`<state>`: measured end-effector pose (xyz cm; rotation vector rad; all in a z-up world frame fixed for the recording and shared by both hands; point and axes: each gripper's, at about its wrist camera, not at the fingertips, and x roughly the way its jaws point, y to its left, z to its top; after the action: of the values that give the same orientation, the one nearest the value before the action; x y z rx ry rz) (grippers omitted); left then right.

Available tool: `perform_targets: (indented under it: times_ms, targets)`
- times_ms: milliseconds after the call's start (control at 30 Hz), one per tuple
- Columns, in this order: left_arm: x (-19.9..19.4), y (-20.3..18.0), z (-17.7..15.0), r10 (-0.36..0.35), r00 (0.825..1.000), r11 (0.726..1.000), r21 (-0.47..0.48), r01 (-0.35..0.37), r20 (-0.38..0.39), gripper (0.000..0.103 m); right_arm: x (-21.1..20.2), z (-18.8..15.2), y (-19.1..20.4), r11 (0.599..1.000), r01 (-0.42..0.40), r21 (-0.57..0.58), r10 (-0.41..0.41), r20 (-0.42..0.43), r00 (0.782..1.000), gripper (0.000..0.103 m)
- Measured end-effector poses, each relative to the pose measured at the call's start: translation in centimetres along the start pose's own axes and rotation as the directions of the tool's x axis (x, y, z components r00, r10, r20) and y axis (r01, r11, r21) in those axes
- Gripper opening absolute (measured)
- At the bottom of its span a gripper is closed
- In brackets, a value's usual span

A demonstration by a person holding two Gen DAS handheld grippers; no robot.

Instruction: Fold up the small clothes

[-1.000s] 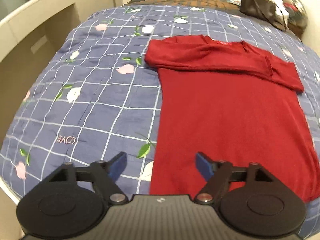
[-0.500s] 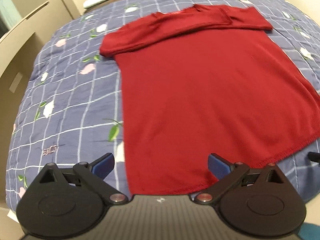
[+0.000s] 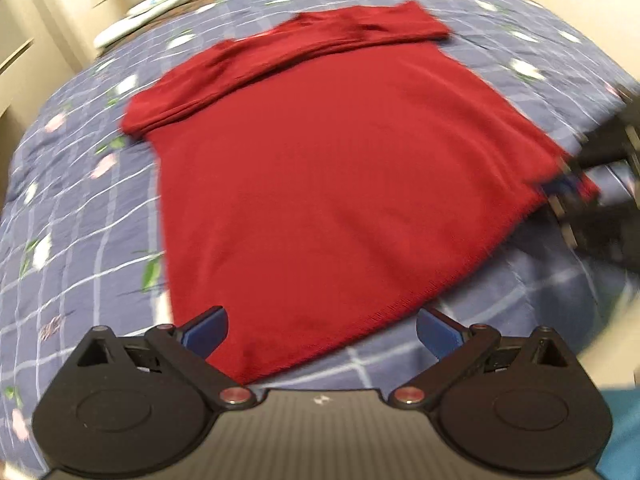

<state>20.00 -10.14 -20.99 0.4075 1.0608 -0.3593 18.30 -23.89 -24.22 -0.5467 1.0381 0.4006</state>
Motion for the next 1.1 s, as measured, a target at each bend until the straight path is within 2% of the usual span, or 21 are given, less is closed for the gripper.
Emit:
perform_targets:
  times_ms: [67, 200, 267, 300, 367, 433, 500, 533, 567, 600, 633, 733, 833, 933, 1033, 1100]
  targets:
    - [0.0, -1.2, -0.2, 0.025, 1.000, 0.997, 0.071, -0.026, 0.018, 0.102, -0.8, 0.4, -1.0, 0.997, -0.031, 0.068, 0.030, 0.009, 0.999, 0.007]
    - [1.3, -3.2, 0.2, 0.120, 0.992, 0.981, 0.152, -0.122, 0.023, 0.102, -2.6, 2.3, -4.0, 0.970, -0.131, 0.203, 0.127, 0.035, 0.991, 0.006]
    - [2.3, -3.6, 0.6, 0.152, 0.988, 0.973, 0.174, -0.151, 0.009, 0.099, -3.5, 3.2, -5.0, 0.955, -0.165, 0.248, 0.159, 0.044, 0.986, 0.006]
    - [2.8, -3.7, 0.9, 0.176, 0.984, 0.967, 0.186, -0.172, -0.001, 0.094, -3.9, 3.6, -5.6, 0.947, -0.179, 0.266, 0.172, 0.050, 0.984, 0.006]
    - [3.3, -3.4, 1.3, 0.217, 0.976, 0.958, 0.193, -0.211, -0.011, 0.083, -4.7, 4.3, -6.7, 0.935, -0.200, 0.292, 0.188, 0.068, 0.980, 0.006]
    - [3.3, -2.5, 1.8, 0.251, 0.968, 0.954, 0.173, -0.246, -0.007, 0.062, -5.2, 5.3, -7.6, 0.935, -0.210, 0.286, 0.195, 0.078, 0.978, 0.006]
    - [2.8, -1.2, 2.3, 0.281, 0.960, 0.947, 0.162, -0.277, -0.001, 0.049, -5.6, 5.8, -8.3, 0.942, -0.210, 0.260, 0.196, 0.079, 0.977, 0.006]
    - [2.5, -0.6, 2.4, 0.287, 0.958, 0.945, 0.160, -0.284, 0.010, 0.037, -5.7, 6.0, -8.6, 0.947, -0.211, 0.243, 0.198, 0.078, 0.977, 0.006]
    - [2.0, 0.2, 2.5, 0.281, 0.959, 0.946, 0.161, -0.281, 0.026, 0.030, -5.8, 6.2, -8.7, 0.952, -0.210, 0.224, 0.198, 0.075, 0.977, 0.006]
    - [1.6, 0.7, 2.6, 0.269, 0.962, 0.948, 0.166, -0.271, 0.035, 0.015, -5.8, 6.2, -8.8, 0.956, -0.210, 0.206, 0.200, 0.071, 0.977, 0.006]
    - [1.2, 1.3, 2.7, 0.254, 0.966, 0.949, 0.183, -0.258, 0.044, 0.009, -5.7, 6.2, -8.9, 0.960, -0.211, 0.185, 0.202, 0.066, 0.977, 0.006]
    - [0.3, 2.0, 3.0, 0.246, 0.966, 0.927, 0.272, -0.258, 0.078, 0.005, -5.6, 6.1, -8.2, 0.972, -0.209, 0.104, 0.206, 0.042, 0.978, 0.005]
    - [-0.8, 2.4, 3.3, 0.170, 0.982, 0.926, 0.328, -0.188, 0.082, 0.004, -5.8, 5.7, -6.7, 0.974, -0.227, -0.022, 0.228, 0.010, 0.974, 0.005]
    - [-1.8, 2.0, 2.5, 0.119, 0.989, 0.906, 0.398, -0.143, 0.085, 0.004, -6.0, 5.1, -5.3, 0.954, -0.264, -0.142, 0.261, -0.045, 0.964, 0.005]
    - [-2.7, 1.3, 1.1, 0.092, 0.992, 0.880, 0.459, -0.123, 0.088, 0.004, -6.6, 4.7, -4.7, 0.944, -0.261, -0.203, 0.253, -0.065, 0.965, 0.004]
    - [-3.2, 1.2, 0.4, 0.076, 0.993, 0.884, 0.455, -0.108, 0.087, 0.003, -7.0, 4.7, -4.6, 0.942, -0.259, -0.214, 0.249, -0.072, 0.966, 0.004]
